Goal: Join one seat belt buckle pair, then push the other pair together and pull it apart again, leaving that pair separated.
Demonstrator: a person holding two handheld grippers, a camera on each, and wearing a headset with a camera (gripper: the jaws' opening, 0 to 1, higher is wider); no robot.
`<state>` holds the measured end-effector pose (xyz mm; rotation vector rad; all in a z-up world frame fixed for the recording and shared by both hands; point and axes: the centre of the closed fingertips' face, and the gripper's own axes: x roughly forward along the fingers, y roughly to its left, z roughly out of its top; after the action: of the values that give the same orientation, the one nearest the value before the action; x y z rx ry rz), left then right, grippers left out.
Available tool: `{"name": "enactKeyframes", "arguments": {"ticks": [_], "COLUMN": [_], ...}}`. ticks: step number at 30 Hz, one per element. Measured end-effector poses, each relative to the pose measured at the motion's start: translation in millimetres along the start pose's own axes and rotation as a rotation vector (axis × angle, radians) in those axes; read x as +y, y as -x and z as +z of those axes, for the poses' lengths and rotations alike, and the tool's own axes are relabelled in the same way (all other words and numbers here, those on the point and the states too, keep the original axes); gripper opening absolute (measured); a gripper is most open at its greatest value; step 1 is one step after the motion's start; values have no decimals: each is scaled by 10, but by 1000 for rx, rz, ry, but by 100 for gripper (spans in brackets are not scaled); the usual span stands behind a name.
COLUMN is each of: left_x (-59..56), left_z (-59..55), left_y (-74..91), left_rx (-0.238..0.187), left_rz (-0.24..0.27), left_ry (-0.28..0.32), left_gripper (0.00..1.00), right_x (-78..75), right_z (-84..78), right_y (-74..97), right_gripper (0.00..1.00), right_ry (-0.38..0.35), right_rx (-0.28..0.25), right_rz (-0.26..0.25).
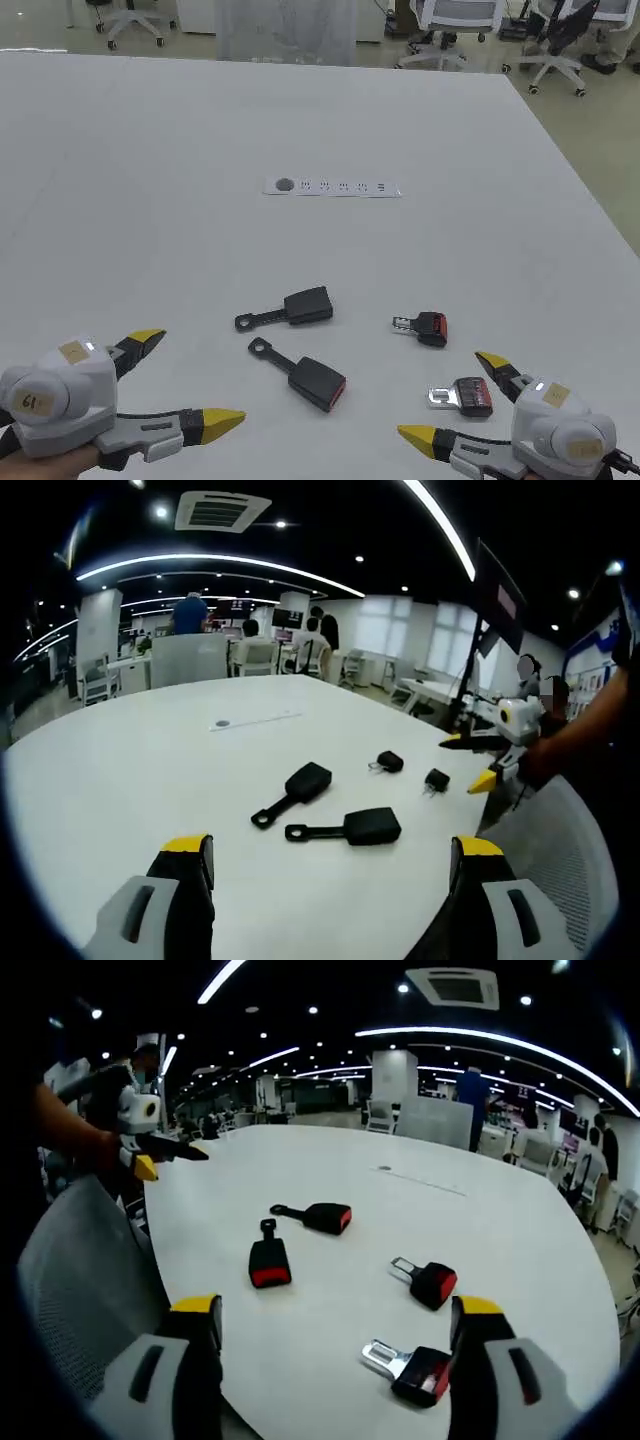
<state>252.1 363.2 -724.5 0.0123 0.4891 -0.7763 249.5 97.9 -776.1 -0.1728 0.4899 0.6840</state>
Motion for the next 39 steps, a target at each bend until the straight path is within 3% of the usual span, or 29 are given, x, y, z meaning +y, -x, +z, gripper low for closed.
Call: {"name": "enactKeyframes", "arguments": {"ticks": [39], "left_x": [-36], "left_z": [12], "left_y": [15], "left_rx": [0], "left_rz": [-3], "left_ry": [-9], "left_gripper": [100], "right_x": [2], "right_z": [-30], "right_y": [50], "right_gripper": [96], "right_ry": [-1], "right_rx": [9], "right_rz": [-10]}}
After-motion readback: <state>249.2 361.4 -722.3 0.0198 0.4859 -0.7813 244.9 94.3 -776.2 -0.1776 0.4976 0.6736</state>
